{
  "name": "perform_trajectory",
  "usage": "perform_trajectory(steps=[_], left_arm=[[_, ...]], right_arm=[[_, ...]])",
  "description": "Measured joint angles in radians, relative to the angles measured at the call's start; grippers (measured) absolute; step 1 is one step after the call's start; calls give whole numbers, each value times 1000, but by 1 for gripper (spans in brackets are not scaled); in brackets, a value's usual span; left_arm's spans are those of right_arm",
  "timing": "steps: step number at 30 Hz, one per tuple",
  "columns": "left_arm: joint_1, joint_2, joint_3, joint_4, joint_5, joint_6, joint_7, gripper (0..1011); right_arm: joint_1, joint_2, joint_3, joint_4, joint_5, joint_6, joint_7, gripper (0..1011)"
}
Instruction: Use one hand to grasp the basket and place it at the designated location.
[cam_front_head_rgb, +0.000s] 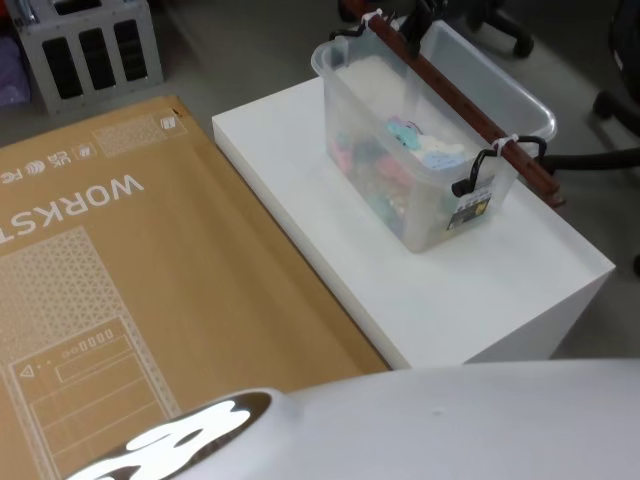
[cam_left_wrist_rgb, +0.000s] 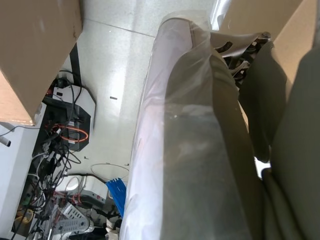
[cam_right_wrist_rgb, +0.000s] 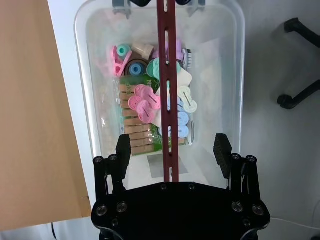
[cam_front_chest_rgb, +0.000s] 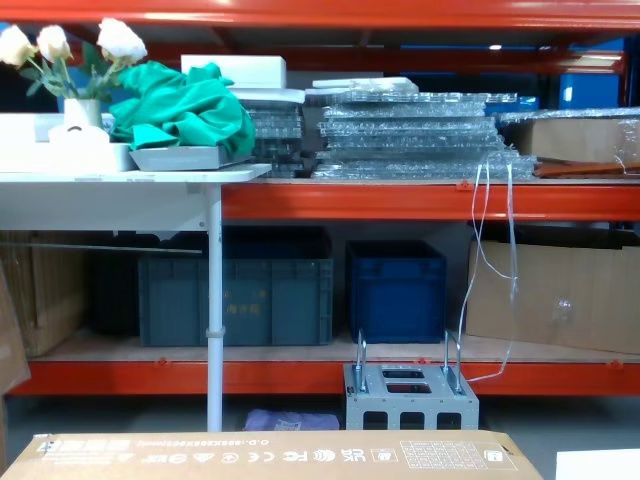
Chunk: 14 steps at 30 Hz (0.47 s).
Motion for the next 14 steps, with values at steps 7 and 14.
perform_trajectory(steps=[7, 14], left_arm=[[0, 0, 0, 0, 0, 0, 0, 0], [0, 0, 0, 0, 0, 0, 0, 0]], right_arm=[[13, 0, 16, -8, -10, 6, 16, 1000], [20, 8, 28, -24, -14, 13, 29, 1000]])
